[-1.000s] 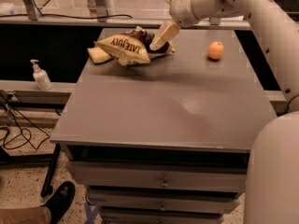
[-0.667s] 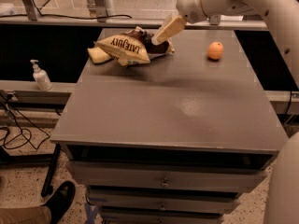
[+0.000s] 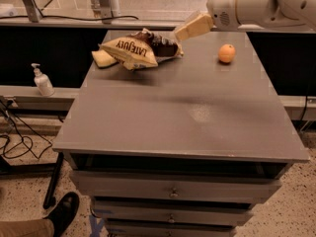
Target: Move brown chip bag near sponge
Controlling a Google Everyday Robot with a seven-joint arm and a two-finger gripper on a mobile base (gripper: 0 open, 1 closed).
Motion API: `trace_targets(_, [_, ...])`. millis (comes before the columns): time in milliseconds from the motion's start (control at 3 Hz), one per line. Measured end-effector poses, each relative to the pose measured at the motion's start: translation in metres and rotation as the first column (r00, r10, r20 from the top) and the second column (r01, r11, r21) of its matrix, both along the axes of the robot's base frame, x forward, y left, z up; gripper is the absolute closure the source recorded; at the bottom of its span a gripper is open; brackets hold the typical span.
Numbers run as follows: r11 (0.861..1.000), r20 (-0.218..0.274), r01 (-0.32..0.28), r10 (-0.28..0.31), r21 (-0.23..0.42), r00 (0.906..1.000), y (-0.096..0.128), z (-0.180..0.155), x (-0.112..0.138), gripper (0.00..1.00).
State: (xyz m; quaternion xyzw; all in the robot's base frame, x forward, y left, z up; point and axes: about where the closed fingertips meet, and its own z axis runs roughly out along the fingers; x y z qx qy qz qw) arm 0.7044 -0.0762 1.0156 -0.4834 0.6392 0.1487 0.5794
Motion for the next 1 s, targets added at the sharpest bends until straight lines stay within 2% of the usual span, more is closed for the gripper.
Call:
trace_targets(333, [0.991,0.011,0.132,-0.132,-0.008,0.9913,-0.052,0.004,-0.022,0.00])
trace_targets(667, [0.966,0.061,0.247,-0.243,-0.072,0.9682,-0.112,0.009,-0.033,0.00])
trace_targets(1000, [0.963,0.064,0.257,-0.252,-0.076,0.9656,-0.117,0.010,-0.034,0.00])
